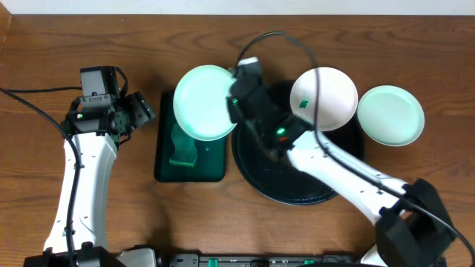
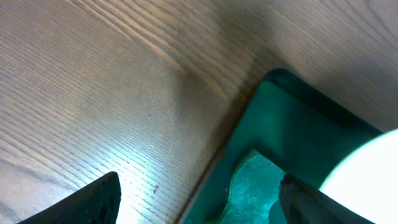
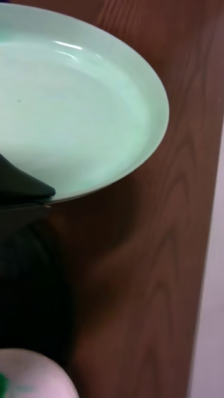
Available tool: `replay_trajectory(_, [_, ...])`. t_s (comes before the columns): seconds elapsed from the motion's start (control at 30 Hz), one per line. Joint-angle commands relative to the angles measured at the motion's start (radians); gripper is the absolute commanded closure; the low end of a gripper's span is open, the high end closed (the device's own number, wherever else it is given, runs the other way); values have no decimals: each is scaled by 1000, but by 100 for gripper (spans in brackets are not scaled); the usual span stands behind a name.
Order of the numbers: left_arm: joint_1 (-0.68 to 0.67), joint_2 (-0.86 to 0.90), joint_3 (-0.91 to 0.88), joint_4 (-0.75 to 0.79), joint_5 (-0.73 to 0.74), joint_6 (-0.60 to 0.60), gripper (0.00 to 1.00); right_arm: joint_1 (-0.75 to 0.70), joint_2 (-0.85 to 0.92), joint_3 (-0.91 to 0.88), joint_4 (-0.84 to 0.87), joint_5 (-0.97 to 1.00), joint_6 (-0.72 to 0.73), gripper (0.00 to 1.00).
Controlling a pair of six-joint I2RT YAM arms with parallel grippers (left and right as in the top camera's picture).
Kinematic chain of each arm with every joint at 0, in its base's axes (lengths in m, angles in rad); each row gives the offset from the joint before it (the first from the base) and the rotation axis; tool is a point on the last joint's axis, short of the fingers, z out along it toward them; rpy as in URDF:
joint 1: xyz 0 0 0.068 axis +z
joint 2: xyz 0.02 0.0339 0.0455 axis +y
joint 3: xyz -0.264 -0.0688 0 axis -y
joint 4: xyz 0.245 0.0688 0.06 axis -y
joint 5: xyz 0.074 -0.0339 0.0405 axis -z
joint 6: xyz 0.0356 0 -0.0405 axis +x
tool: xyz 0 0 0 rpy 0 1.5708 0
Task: Clean dirty plates on tray and stack at the side
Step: 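Carry the pale green plate right and set it on the right side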
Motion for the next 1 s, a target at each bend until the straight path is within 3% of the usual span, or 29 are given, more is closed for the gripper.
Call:
replay_trajectory(0.0, [2,1,13,0,-9,-3,18,-92,-103,15,-47,-82,90,99])
replay_trajectory(0.27, [2,1,13,0,-9,-2,18,-392,-197,15,-229,-82,87,99])
replay_trajectory(0.67, [2,1,13,0,-9,-2,18,-991,-196,14,-451,-85,88,99])
replay_trajectory(0.97, [2,1,13,0,-9,-2,18,-1207,-174,-87,-437,-91,127,99])
